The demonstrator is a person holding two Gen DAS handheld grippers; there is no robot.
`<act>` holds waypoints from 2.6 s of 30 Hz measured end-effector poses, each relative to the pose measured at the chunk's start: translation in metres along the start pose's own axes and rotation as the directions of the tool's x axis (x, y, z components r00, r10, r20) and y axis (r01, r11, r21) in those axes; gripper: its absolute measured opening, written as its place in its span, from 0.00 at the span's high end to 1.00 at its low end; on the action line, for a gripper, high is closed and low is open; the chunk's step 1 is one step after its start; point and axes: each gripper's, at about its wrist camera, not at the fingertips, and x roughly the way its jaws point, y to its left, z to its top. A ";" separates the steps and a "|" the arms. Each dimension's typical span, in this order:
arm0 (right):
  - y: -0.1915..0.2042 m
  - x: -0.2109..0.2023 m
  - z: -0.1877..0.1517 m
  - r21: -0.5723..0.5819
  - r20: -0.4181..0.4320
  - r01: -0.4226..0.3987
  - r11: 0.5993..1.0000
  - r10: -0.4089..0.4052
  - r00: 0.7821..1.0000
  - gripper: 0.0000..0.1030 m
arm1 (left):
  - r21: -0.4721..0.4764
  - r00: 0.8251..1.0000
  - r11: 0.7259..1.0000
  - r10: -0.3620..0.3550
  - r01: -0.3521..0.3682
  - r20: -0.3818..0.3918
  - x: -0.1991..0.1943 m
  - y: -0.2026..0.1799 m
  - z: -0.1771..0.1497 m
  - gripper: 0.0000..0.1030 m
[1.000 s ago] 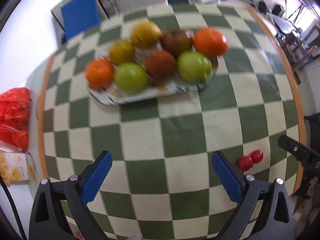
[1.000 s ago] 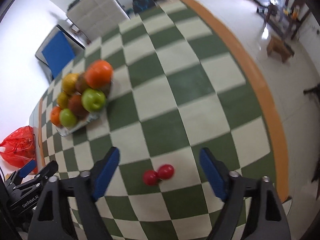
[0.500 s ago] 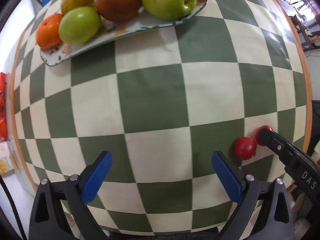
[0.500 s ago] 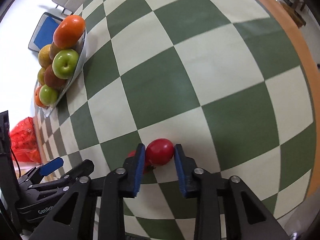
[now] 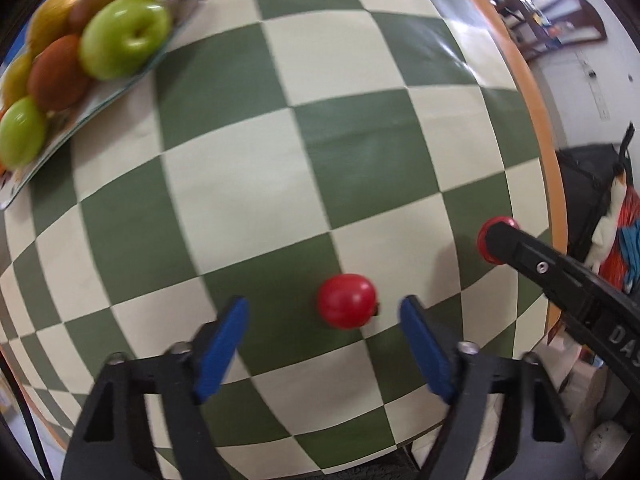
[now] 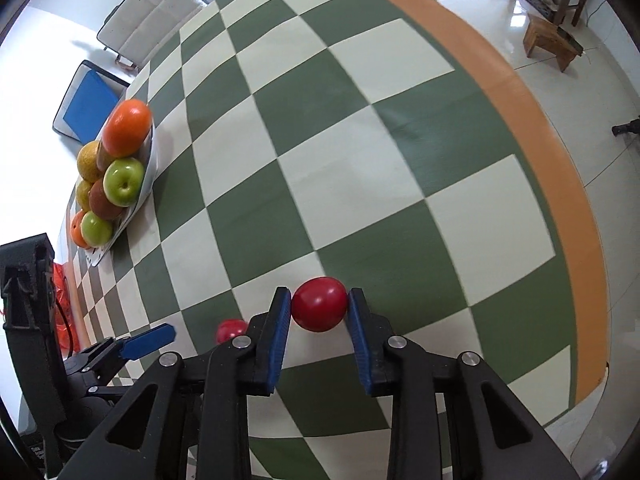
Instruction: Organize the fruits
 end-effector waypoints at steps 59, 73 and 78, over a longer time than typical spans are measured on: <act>0.321 0.112 0.020 -0.395 -0.144 -0.217 0.893 0.173 0.974 0.69 | -0.562 0.951 0.769 -0.211 0.304 0.226 -0.094 0.342 0.029 0.71; 0.331 0.123 0.019 -0.398 -0.161 -0.191 0.897 0.137 0.977 0.42 | -0.613 0.944 0.718 -0.245 0.330 0.221 -0.090 0.352 0.031 0.57; 0.320 0.110 0.017 -0.377 -0.151 -0.176 0.909 0.127 0.980 0.40 | -0.594 0.966 0.765 -0.152 0.249 0.209 -0.105 0.347 0.023 0.41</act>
